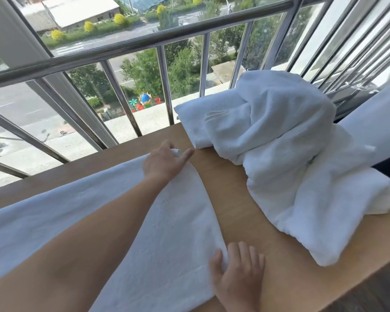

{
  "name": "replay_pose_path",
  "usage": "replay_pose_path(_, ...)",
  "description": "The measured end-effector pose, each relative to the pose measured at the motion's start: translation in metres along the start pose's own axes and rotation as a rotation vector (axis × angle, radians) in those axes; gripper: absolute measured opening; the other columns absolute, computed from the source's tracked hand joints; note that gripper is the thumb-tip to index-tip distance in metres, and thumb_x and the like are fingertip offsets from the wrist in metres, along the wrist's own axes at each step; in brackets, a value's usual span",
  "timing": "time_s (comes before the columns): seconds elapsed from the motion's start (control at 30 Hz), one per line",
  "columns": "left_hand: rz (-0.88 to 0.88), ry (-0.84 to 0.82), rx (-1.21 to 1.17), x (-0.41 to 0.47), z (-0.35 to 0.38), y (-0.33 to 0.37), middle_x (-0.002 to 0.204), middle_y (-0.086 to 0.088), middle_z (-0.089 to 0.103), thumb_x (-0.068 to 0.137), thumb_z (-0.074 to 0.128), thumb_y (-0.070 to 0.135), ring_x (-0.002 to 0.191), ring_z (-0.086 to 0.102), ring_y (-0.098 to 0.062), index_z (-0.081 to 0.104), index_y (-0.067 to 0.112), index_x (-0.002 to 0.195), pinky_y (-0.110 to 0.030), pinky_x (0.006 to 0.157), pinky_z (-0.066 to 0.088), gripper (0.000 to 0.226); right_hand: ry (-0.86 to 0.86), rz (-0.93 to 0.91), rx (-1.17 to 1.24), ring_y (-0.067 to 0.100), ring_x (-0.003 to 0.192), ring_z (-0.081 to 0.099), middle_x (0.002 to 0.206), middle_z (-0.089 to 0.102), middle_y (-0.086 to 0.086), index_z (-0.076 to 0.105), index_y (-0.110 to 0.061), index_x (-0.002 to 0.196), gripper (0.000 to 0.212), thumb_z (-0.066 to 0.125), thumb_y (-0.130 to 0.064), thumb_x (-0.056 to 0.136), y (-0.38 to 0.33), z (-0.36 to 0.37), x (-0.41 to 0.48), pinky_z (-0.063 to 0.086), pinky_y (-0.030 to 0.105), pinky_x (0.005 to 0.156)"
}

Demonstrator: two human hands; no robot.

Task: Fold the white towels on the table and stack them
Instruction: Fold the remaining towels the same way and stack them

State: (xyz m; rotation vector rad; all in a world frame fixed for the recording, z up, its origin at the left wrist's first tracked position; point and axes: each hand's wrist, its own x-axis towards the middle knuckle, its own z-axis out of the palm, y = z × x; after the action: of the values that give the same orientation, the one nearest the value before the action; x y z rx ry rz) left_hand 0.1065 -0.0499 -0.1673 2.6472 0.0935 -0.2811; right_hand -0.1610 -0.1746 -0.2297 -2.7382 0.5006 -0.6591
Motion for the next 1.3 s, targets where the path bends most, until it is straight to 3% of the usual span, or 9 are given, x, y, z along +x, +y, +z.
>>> replay_pose_path(0.17,-0.084,-0.008,-0.434,-0.012,-0.011,-0.015,0.072,0.004,0.064,0.082,0.066,0.038,0.067,0.06,-0.018,0.051,0.027,0.08,-0.028,0.054,0.041,0.018,-0.008,-0.022,0.012,0.026,0.058,0.041,0.061,0.041,0.002,0.049,-0.015,0.062,0.035,0.049,-0.036,0.089,-0.001,-0.001,-0.001,0.029,0.038,0.061)
replay_pose_path(0.33,-0.045,-0.055,-0.714,-0.038,-0.031,-0.046,0.077,-0.001,0.063,0.089,0.07,0.031,0.057,0.061,-0.007,0.059,0.036,0.096,-0.023,0.05,0.054,0.014,-0.04,0.003,0.032,0.027,0.057,0.044,0.059,0.044,0.002,0.053,-0.014,0.062,0.038,0.048,-0.036,0.092,-0.005,-0.012,0.003,0.033,0.038,0.06)
replay_pose_path(0.43,-0.059,-0.058,-0.732,-0.052,-0.045,-0.071,0.083,-0.001,0.065,0.088,0.075,0.032,0.067,0.065,-0.011,0.054,0.032,0.116,-0.026,0.056,0.058,0.034,-0.27,0.077,0.185,0.021,0.056,0.047,0.056,0.047,-0.007,0.046,-0.023,0.064,0.034,0.043,-0.043,0.091,-0.02,-0.026,0.01,0.041,0.037,0.061)
replay_pose_path(0.53,-0.173,-0.058,-0.819,-0.064,-0.06,-0.098,0.094,-0.006,0.068,0.086,0.079,0.03,0.076,0.069,-0.014,0.051,0.02,0.112,-0.021,0.056,0.056,0.04,-0.5,0.321,0.5,0.008,0.055,0.044,0.057,0.047,-0.011,0.039,-0.036,0.066,0.034,0.04,-0.062,0.087,-0.044,-0.04,0.019,0.037,0.032,0.059)
replay_pose_path(0.63,-0.215,-0.054,-0.944,-0.073,-0.078,-0.126,0.097,-0.016,0.07,0.089,0.075,0.02,0.083,0.072,-0.021,0.055,0.01,0.098,-0.025,0.061,0.059,0.024,-0.68,0.439,0.807,0.009,0.062,0.053,0.066,0.058,-0.012,0.056,-0.032,0.073,0.031,0.054,-0.06,0.085,-0.078,-0.049,0.027,0.044,0.036,0.063)
replay_pose_path(0.7,-0.231,-0.038,-1.01,-0.08,-0.092,-0.146,0.095,-0.017,0.073,0.092,0.072,0.017,0.086,0.074,-0.028,0.059,0.008,0.095,-0.029,0.067,0.061,0.016,-0.854,0.45,0.921,0.011,0.086,0.068,0.09,0.073,-0.012,0.069,-0.035,0.093,0.011,0.063,-0.044,0.091,-0.107,-0.051,0.026,0.055,0.035,0.075)
replay_pose_path(0.87,-0.208,-0.012,-1.098,-0.102,-0.14,-0.209,0.087,-0.012,0.077,0.095,0.069,0.02,0.083,0.074,-0.026,0.066,0.002,0.1,-0.033,0.071,0.061,0.02,-1.225,0.233,0.778,-0.007,0.082,0.062,0.09,0.067,-0.023,0.06,-0.048,0.092,0.02,0.055,-0.029,0.096,-0.18,-0.067,0.003,0.049,0.014,0.065)
replay_pose_path(1.03,-0.162,0.025,-1.115,-0.13,-0.199,-0.291,0.096,-0.014,0.077,0.097,0.066,0.023,0.087,0.074,-0.028,0.072,0.008,0.104,-0.039,0.078,0.062,0.017,-1.418,0.088,0.715,0.001,0.078,0.06,0.084,0.064,-0.015,0.061,-0.036,0.094,0.014,0.062,-0.045,0.082,-0.259,-0.086,-0.034,0.052,0.02,0.069)
replay_pose_path(1.3,-0.045,0.093,-1.046,-0.184,-0.312,-0.421,0.075,0.007,0.073,0.1,0.06,0.012,0.069,0.067,-0.009,0.072,0.013,0.097,-0.024,0.064,0.054,0.013,-1.665,-0.103,0.765,0.008,0.067,0.048,0.073,0.051,-0.009,0.057,-0.031,0.073,0.022,0.077,-0.028,0.082,-0.422,-0.084,-0.099,0.038,0.02,0.059)
